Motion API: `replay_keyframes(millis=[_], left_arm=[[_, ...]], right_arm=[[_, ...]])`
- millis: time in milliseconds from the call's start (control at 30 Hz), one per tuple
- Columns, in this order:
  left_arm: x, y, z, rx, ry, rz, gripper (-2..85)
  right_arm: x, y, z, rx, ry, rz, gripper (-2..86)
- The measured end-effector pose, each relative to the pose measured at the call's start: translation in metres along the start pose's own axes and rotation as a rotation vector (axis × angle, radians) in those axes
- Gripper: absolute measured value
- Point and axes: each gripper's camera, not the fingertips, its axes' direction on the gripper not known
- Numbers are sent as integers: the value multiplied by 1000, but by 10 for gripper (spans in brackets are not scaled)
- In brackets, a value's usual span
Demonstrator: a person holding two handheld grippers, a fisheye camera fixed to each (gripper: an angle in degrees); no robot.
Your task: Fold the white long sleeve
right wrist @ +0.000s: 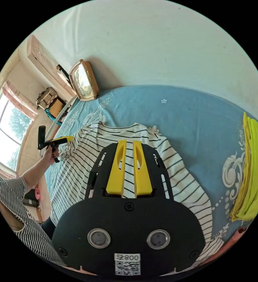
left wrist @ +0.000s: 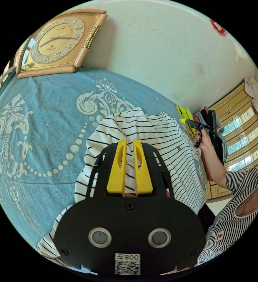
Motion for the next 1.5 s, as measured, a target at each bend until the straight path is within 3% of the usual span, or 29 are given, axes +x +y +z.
replay_keyframes(millis=[133,300,600,800,967,1133,1267,1400,1500], left_arm=[[61,-31,28,-11,74,131,69],[133,-88,104,-68,190,214,76],[185,-135,198,-195,141,147,21],[200,-132,162,-76,113,158,9],[205,-126,167,-161,74,157,27],[195,-96,98,-44,158,141,55],[180,-51,42,-42,76,146,53],[141,-9,15,-125,-117,51,40],[113,9,-20,-62,-8,-62,42]], right_arm=[[42,35,-36,-18,157,70,65],[48,40,-26,-86,192,21,69],[53,62,-13,-183,256,-45,19],[64,83,-53,-116,236,-28,5],[84,94,-48,-207,195,35,5],[86,137,-102,-51,111,41,7],[52,177,-112,-92,108,-84,3],[51,212,-86,-227,265,-92,4],[70,224,-107,-171,137,14,15]])
